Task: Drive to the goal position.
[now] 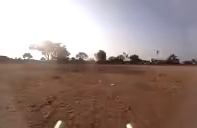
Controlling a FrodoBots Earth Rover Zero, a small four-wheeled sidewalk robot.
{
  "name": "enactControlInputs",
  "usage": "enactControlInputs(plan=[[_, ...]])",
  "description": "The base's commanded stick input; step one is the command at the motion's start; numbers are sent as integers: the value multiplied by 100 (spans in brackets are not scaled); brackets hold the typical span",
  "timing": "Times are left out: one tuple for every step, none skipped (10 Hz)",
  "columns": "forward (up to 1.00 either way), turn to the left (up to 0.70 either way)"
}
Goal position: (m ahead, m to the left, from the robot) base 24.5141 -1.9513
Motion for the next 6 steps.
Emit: enactControlInputs(plan=[[100,0],[100,0],[100,0],[100,0],[100,0],[100,0]])
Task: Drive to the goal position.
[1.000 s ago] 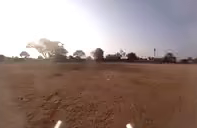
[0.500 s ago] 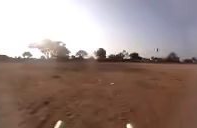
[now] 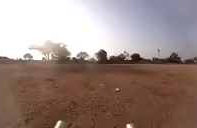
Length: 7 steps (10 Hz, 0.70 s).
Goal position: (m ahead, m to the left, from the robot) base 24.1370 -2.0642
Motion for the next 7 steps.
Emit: enactControlInputs(plan=[[100,0],[100,0],[100,0],[100,0],[100,0],[100,0],[100,0]])
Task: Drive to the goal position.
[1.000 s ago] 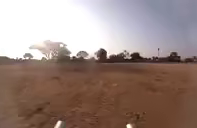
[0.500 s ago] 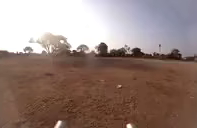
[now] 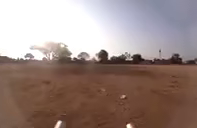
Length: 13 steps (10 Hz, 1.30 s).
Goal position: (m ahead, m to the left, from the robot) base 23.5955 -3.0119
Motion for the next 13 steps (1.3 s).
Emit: enactControlInputs(plan=[[100,0],[100,0],[100,0],[100,0],[100,0],[100,0],[100,0],[100,0],[100,0],[100,0],[100,0],[100,0],[100,0]])
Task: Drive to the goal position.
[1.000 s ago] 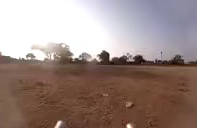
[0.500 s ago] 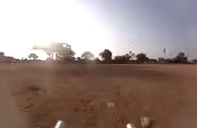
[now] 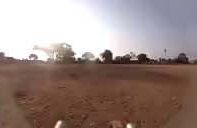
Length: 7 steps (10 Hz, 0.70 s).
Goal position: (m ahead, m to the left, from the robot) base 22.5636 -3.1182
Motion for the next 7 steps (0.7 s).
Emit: enactControlInputs(plan=[[100,0],[100,-8],[100,-24],[100,-40],[100,-40],[100,-40],[100,-34]])
